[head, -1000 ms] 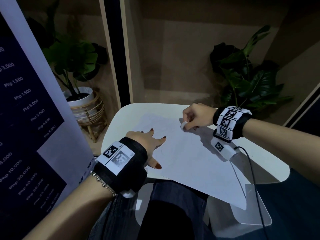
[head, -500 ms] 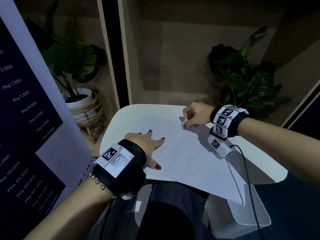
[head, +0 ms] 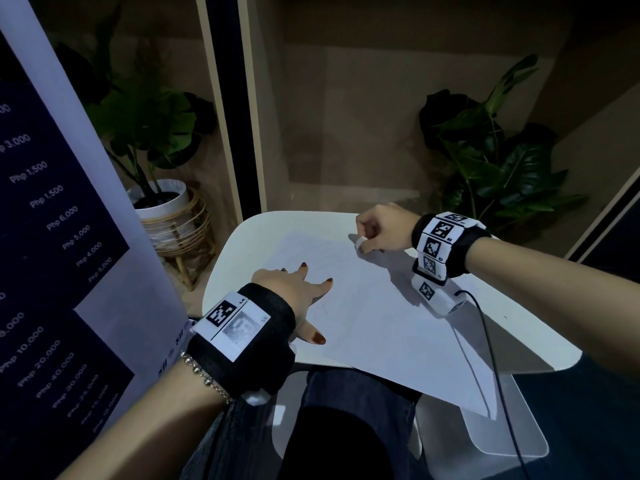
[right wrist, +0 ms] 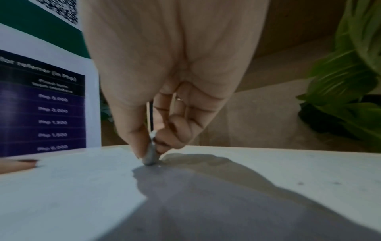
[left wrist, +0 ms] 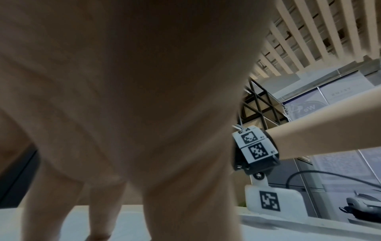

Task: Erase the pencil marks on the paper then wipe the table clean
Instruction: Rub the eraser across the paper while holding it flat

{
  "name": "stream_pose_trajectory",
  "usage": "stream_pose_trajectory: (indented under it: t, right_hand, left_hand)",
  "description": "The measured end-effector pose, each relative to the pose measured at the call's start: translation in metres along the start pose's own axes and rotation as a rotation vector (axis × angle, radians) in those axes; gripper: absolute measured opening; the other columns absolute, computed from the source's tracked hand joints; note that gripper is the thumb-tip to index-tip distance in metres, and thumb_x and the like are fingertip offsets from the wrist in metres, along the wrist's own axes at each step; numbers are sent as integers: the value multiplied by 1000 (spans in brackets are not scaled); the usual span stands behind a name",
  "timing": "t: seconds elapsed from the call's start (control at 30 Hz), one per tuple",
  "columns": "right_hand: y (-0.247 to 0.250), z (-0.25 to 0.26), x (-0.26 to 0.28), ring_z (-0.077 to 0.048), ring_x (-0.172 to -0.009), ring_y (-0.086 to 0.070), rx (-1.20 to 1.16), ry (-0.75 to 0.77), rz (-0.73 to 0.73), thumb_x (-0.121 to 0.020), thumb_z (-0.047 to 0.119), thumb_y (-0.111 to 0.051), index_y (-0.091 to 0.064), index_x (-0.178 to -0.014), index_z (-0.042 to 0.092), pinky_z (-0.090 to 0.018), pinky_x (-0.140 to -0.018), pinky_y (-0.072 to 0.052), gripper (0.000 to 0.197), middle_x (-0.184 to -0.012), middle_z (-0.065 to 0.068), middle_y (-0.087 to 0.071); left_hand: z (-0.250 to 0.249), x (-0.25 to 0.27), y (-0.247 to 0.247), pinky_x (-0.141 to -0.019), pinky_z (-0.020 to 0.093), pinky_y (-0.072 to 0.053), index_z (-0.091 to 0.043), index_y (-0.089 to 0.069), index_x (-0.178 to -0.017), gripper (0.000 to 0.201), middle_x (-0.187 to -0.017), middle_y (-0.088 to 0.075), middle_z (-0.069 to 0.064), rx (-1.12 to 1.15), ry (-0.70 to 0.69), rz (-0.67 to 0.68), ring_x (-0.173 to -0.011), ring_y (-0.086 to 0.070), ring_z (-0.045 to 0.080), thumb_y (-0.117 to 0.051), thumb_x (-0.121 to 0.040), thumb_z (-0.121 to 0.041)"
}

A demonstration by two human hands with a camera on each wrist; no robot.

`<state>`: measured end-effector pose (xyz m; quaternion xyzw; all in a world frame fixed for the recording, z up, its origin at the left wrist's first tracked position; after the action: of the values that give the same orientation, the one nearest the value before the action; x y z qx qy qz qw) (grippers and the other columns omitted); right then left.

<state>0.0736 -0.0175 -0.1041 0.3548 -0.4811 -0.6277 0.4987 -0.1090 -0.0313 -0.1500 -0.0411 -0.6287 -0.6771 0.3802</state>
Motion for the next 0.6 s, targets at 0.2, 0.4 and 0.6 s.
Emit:
stream_pose_trajectory:
  t: [0.2, 0.4, 0.6]
  right_hand:
    - [-19, 56, 37, -8, -55, -54, -228, 112, 73, -82, 21, -77, -65, -87, 12, -25, -64, -45, 16, -64, 6, -63]
    - [-25, 55, 99, -13, -55, -57, -553, 14, -67, -83, 13, -74, -66, -84, 8, -29, -64, -47, 10, -57, 4, -61]
    - [-19, 31, 160, -26, -60, -61, -624, -59, -299, -87, 14, -72, -64, -80, 14, -33, -63, -49, 11, -62, -6, -62]
  left_hand:
    - [1, 0, -1, -108, 45, -35, -41, 8, -154, 97, -165, 9, 0, 17, 1, -19, -148, -19, 32, -55, -85, -68]
    - [2, -5, -8, -112, 48, -24, -36, 9, -155, 101, -163, 0, 8, 36, 40, -42, -149, -7, 32, -52, -83, -74]
    - [4, -1, -8, -107, 44, -31, -35, 7, -155, 101, -159, -11, 9, 54, 94, -51, -144, -24, 33, -45, -82, -80]
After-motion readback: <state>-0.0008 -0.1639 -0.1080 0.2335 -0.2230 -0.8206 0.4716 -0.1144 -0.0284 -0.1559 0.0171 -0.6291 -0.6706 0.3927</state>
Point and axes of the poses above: each hand's wrist, its own x-axis away from the middle knuckle, its own y-axis out of the back of the hand, z = x × y, the point moved 10 cm from there along -x, towards the middle knuckle
